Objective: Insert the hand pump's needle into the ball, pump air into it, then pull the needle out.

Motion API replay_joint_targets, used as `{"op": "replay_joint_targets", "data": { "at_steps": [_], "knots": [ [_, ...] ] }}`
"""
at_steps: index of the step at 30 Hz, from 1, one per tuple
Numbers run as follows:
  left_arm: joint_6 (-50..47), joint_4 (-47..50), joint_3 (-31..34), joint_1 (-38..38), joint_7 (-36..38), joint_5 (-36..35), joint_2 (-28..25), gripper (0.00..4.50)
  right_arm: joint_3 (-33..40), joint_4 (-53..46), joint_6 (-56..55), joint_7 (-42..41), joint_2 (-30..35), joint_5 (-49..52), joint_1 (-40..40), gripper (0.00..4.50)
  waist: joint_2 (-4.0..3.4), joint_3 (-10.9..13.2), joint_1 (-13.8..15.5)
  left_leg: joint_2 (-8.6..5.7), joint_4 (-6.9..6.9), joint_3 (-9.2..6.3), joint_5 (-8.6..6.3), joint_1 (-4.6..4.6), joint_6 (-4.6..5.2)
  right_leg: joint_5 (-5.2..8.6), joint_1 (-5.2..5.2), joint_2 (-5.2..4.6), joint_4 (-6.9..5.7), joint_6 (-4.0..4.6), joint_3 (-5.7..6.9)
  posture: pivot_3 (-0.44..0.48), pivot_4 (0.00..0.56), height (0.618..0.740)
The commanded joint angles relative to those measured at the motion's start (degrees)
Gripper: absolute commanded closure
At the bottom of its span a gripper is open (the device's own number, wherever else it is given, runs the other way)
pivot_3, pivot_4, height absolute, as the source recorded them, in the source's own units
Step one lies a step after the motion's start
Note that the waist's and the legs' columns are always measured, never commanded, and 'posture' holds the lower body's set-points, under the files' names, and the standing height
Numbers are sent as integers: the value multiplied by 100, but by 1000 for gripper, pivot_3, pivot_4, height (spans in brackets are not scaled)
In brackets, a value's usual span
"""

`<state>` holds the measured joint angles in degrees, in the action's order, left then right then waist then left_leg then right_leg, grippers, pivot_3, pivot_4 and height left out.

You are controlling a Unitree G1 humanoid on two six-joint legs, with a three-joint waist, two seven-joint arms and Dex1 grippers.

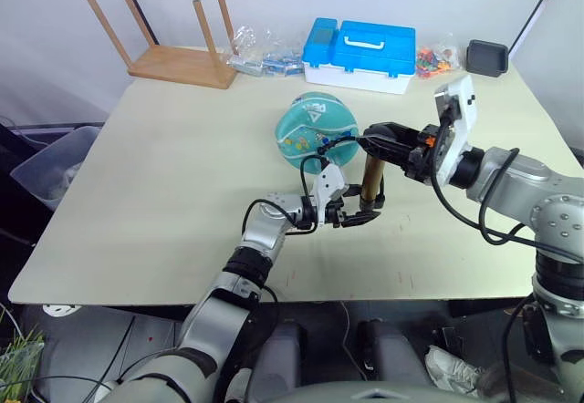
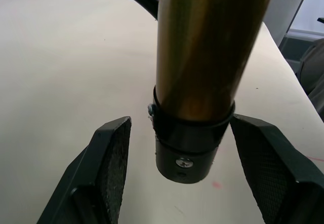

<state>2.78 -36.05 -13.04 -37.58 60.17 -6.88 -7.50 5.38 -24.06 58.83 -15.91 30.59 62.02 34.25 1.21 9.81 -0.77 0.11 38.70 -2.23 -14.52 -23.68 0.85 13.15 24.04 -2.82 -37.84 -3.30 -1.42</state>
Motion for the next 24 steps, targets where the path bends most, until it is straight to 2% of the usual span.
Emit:
{"op": "replay_joint_targets", "data": {
  "at_steps": [1,23,24],
  "knots": [
    [219,-34,-31,-102,70,42,40,1193,226,-281,-32,-11,71,144,131,2857,0,0,0,0,0,0,0,0,0,0,0,0,0,0,0,0,150,740],
    [502,-360,-18,-227,111,145,150,1193,261,-388,-50,175,151,377,9,2857,0,0,1,0,0,-1,0,-1,0,0,0,0,0,0,0,0,150,740],
    [511,-365,-26,-227,112,154,154,1453,256,-387,-52,181,150,381,8,2857,0,0,1,0,0,-1,0,-1,0,0,0,0,0,0,0,0,150,740]
  ]
}}
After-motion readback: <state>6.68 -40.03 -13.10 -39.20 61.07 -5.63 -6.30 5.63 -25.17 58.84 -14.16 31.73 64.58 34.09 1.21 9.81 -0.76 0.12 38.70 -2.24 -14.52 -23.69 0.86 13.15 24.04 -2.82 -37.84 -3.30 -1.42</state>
